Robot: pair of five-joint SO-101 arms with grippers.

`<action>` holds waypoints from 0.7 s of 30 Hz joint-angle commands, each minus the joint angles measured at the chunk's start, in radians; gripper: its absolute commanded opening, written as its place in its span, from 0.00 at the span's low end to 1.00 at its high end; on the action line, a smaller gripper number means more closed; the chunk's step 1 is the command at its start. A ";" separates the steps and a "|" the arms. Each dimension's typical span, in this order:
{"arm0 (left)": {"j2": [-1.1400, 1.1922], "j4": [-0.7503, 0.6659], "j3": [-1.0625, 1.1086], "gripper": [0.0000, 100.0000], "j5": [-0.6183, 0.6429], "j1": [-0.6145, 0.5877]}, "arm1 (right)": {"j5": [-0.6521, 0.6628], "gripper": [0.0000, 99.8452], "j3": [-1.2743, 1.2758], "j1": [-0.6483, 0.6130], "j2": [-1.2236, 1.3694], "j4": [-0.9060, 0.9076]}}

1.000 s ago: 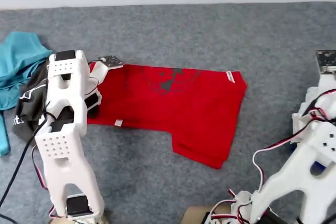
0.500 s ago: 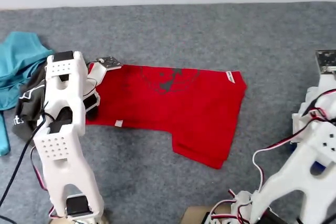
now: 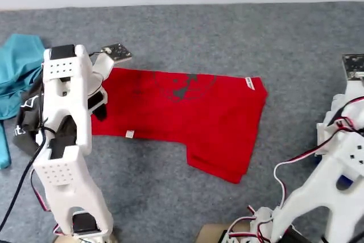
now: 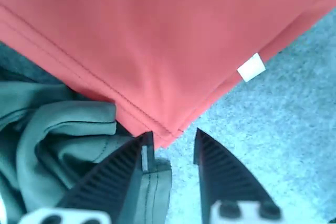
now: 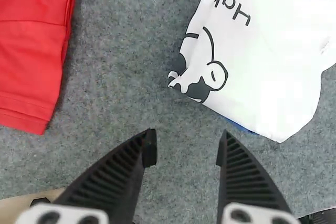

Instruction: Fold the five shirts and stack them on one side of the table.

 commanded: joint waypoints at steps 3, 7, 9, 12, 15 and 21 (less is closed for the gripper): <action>-0.109 0.028 0.019 0.13 -0.003 0.044 | -0.005 0.20 -0.052 0.004 -0.038 0.035; -0.181 0.026 0.085 0.13 0.069 0.150 | -0.005 0.20 -0.052 0.005 -0.038 0.035; -0.215 0.026 0.122 0.13 0.118 0.236 | -0.006 0.20 -0.054 0.008 -0.038 0.036; -0.247 0.025 0.151 0.10 0.147 0.368 | -0.009 0.20 -0.054 0.010 -0.038 0.038; -0.249 0.025 0.159 0.05 0.196 0.499 | -0.011 0.20 -0.054 0.010 -0.038 0.038; -0.195 -0.003 0.162 0.03 0.275 0.710 | -0.006 0.20 -0.052 0.027 -0.085 0.035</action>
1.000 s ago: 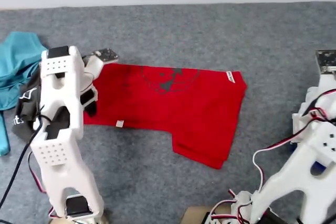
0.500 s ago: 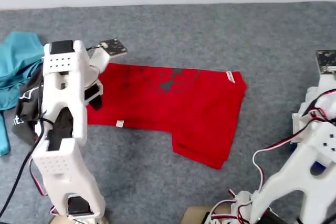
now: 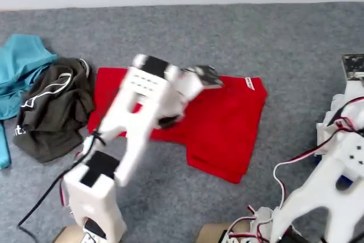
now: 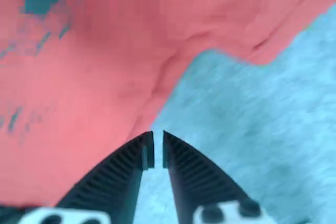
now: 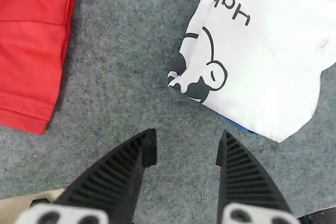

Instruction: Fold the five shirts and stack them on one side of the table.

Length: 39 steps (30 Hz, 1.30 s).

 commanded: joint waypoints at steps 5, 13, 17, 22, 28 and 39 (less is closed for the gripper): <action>0.074 -0.060 -0.004 0.08 0.034 0.190 | -0.005 0.20 -0.052 0.030 -0.124 0.035; 0.181 -0.092 -0.010 0.13 0.034 0.276 | -0.005 0.20 -0.052 0.041 -0.150 0.035; 0.198 -0.126 -0.012 0.13 0.034 0.281 | -0.005 0.20 -0.052 0.068 -0.150 0.033; 0.236 -0.175 -0.012 0.13 0.034 0.276 | -0.005 0.20 -0.052 0.071 -0.150 0.033; 0.256 -0.180 -0.022 0.06 0.035 0.276 | -0.005 0.20 -0.052 0.071 -0.150 0.012; 0.250 -0.018 -0.102 0.01 0.032 0.282 | -0.005 0.20 -0.052 0.068 -0.143 0.007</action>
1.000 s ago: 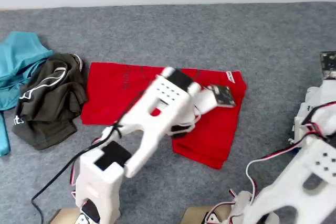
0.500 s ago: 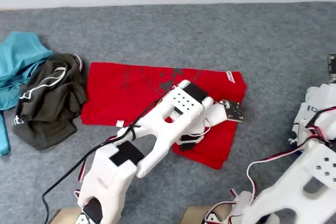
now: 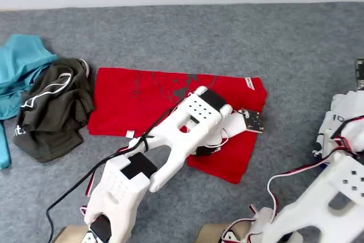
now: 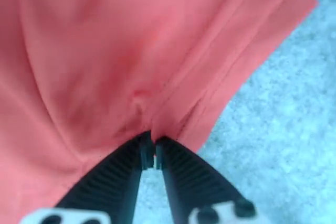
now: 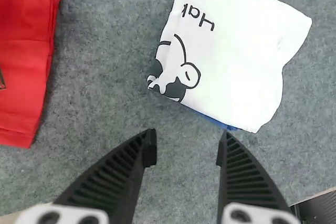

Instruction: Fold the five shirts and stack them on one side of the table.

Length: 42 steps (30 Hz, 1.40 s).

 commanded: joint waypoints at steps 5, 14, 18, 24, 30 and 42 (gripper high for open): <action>-0.017 0.114 -0.061 0.01 0.000 0.041 | -0.005 0.20 -0.052 0.008 -0.018 0.007; -0.015 0.112 0.038 0.01 0.000 0.109 | -0.005 0.20 -0.052 0.007 -0.019 0.007; -0.014 0.112 0.047 0.01 0.003 0.098 | -0.005 0.20 -0.052 0.007 -0.025 0.007; -0.017 0.110 -0.004 0.02 0.018 0.048 | -0.005 0.20 -0.052 0.007 -0.025 0.007; -0.017 0.112 -0.079 0.11 0.083 0.015 | -0.005 0.20 -0.052 0.007 -0.025 0.007; -0.018 0.114 -0.130 0.13 0.092 0.058 | -0.005 0.20 -0.052 0.007 -0.024 0.007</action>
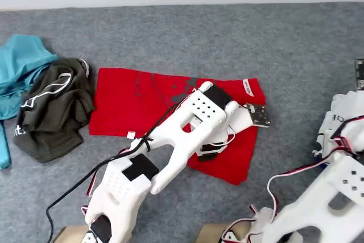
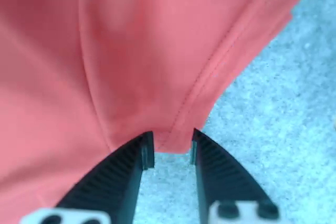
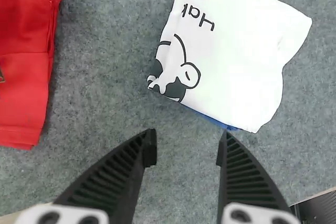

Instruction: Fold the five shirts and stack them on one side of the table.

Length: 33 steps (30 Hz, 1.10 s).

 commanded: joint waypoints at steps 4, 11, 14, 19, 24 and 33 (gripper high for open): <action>-0.012 0.029 -0.025 0.13 0.026 0.086 | -0.005 0.20 -0.052 0.007 -0.018 0.007; -0.006 0.018 -0.025 0.13 0.028 0.141 | -0.005 0.20 -0.049 0.007 -0.018 0.007; -0.005 -0.009 -0.024 0.13 0.028 0.143 | -0.005 0.20 -0.049 0.007 -0.016 0.007; -0.005 -0.040 -0.024 0.16 0.028 0.144 | -0.005 0.20 -0.048 0.007 -0.016 0.007; -0.005 -0.044 -0.007 0.18 0.028 0.146 | -0.005 0.20 -0.048 0.007 -0.016 0.007; -0.005 -0.169 0.111 0.18 0.025 0.143 | -0.005 0.20 -0.048 0.007 -0.016 0.007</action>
